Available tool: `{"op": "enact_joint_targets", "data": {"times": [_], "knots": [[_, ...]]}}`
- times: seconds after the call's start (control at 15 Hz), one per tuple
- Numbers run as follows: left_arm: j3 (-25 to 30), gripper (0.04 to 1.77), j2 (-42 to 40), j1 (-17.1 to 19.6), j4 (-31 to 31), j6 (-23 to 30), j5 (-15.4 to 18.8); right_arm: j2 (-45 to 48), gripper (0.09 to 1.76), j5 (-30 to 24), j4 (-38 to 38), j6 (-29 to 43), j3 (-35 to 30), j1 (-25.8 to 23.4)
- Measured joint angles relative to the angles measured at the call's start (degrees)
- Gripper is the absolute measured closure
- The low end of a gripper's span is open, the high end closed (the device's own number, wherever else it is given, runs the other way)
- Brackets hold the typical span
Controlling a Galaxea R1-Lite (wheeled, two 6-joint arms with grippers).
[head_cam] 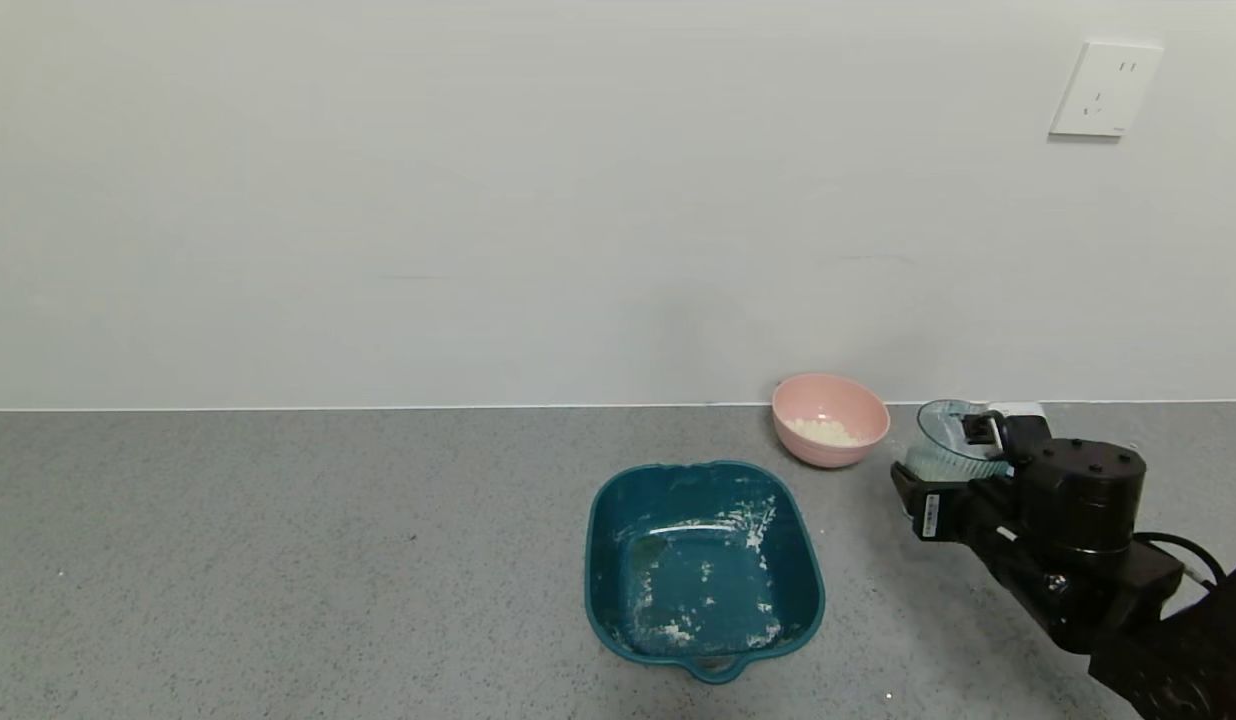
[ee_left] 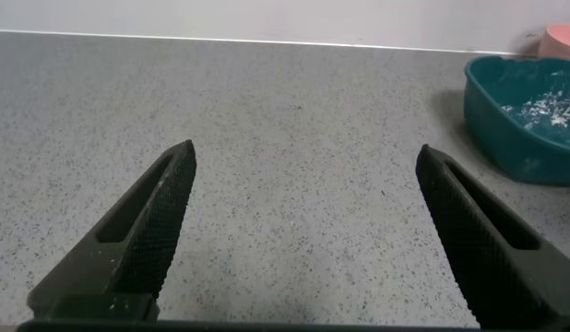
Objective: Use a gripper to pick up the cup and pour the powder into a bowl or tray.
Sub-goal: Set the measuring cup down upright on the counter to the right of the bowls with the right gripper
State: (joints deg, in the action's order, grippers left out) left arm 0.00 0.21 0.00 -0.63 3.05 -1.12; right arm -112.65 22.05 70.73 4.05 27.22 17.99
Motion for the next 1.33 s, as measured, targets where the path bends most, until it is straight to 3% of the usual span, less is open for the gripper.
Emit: {"op": "enact_joint_targets", "data": {"times": [0.53, 1.33], "knots": [[0.0, 0.09, 0.0, 0.0, 0.0, 0.0, 0.02, -5.12, 0.51, 2.61, 17.53, 3.17, -8.57, 3.22], [0.0, 0.09, 0.0, 0.0, 0.0, 0.0, 0.02, -13.4, 0.51, 2.63, 18.71, 5.24, -8.97, 2.86]]}}
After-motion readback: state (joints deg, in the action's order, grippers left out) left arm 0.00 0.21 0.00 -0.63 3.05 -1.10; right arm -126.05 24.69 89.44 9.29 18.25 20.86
